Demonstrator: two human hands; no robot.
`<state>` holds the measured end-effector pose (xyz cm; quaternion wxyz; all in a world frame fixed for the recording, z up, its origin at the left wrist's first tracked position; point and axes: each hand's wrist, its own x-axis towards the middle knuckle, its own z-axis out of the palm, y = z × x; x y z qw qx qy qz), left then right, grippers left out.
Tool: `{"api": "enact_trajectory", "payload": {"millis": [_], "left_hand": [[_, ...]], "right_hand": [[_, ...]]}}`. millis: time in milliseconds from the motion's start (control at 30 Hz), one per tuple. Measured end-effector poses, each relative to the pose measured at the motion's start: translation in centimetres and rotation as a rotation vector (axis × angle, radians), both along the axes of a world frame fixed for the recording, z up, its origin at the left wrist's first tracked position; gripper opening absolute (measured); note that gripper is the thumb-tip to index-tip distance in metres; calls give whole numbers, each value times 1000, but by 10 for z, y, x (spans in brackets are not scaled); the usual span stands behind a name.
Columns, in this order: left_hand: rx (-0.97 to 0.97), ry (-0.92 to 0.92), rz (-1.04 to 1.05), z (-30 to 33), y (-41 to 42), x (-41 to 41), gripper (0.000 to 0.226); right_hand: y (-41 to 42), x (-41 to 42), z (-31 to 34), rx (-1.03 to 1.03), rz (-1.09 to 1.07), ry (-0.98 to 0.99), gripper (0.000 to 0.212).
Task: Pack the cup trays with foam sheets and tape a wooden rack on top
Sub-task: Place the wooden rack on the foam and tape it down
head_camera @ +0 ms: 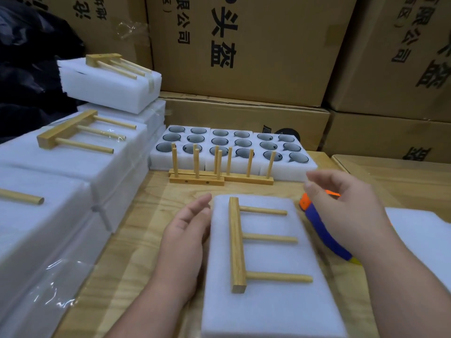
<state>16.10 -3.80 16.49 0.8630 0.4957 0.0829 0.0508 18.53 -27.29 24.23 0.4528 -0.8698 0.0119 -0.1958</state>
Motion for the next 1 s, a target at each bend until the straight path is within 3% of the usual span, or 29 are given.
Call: {"api": "enact_trajectory", "payload": {"millis": [100,200,333,500,700,867,1000], "left_hand": [[-34,-4,61,-1,3,2,19],[-33,-17,69,-3,4,2,28],[-29,-52,96,-5,4,3,12],[-45,-85,81,-5,6,2,17],[-47,-134,96,-1,5,0,4],[-70,-110,111,-1,4,2,14],[-43,-120,112,-1,5,3,9]], "right_hand": [[-21,3,9,-91,-178,28,22],[-34,5,7,-271,-239,308,46],[-31,4,-3,-437,-239,521,68],[-31,5,-11,-504,-246,515,73],[-33,7,-12,-473,-247,493,79],[-32,5,-19,-553,-269,462,80],[-39,4,-9,-316,-280,278,74]]}}
